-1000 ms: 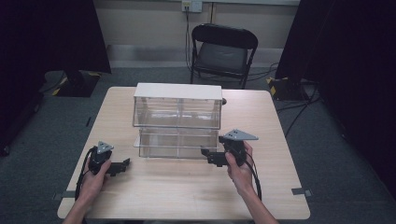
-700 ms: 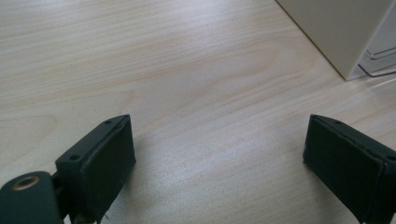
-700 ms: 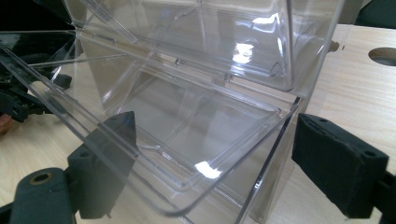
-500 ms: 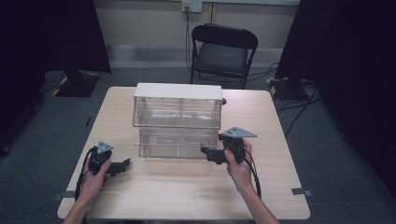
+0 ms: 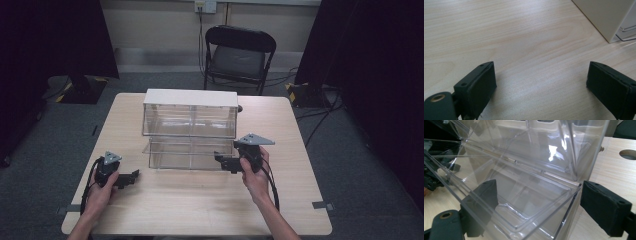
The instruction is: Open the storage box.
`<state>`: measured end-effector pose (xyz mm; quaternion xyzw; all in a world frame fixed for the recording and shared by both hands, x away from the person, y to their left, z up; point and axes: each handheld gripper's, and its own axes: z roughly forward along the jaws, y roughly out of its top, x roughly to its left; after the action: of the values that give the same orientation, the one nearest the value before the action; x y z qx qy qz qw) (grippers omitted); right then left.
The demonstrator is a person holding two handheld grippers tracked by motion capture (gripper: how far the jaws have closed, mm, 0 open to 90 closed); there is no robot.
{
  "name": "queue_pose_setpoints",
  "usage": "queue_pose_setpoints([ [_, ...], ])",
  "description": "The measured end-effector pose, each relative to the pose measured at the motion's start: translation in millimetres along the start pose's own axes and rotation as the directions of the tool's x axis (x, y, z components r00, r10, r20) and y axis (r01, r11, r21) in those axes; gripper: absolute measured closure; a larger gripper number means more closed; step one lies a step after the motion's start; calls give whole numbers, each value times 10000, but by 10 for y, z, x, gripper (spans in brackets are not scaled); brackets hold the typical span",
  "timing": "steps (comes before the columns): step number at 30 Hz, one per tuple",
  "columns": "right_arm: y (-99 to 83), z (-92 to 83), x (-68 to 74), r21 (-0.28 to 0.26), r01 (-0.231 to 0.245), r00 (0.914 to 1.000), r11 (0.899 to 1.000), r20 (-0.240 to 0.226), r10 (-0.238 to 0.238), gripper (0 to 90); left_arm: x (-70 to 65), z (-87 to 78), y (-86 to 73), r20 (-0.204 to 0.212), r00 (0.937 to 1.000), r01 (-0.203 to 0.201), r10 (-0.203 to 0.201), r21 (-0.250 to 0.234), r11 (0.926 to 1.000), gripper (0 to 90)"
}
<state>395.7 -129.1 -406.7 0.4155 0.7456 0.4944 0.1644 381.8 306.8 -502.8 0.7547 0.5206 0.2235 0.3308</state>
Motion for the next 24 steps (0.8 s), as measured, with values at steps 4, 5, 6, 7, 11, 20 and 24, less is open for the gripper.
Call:
queue_pose_setpoints([
  [4,13,10,-8,-8,13,10000,10000,56,-13,137,0,0,0,-4,10000,-3,3,1,10000,84],
  [5,13,17,-13,5,53,10000,10000,60,-53,138,0,0,0,-4,10000,-3,3,1,10000,84],
  [6,12,21,-20,-19,100,9999,9999,80,-100,141,0,0,0,-5,10000,3,-3,-3,10000,85],
  [7,12,21,-20,-19,100,9999,9999,80,-100,141,0,-1,-1,4,10000,-1,1,-2,10000,85],
  [11,18,12,-20,44,85,9999,10000,133,-86,141,0,0,-2,-3,10000,-14,14,-12,10000,85],
  [20,23,32,-64,-31,-35,9997,10000,228,36,138,1,-1,-2,11,10000,-11,11,-10,10000,85],
  [24,56,28,-53,43,56,9997,10000,245,-57,138,0,-1,-2,9,10000,-9,9,-12,10000,85],
])
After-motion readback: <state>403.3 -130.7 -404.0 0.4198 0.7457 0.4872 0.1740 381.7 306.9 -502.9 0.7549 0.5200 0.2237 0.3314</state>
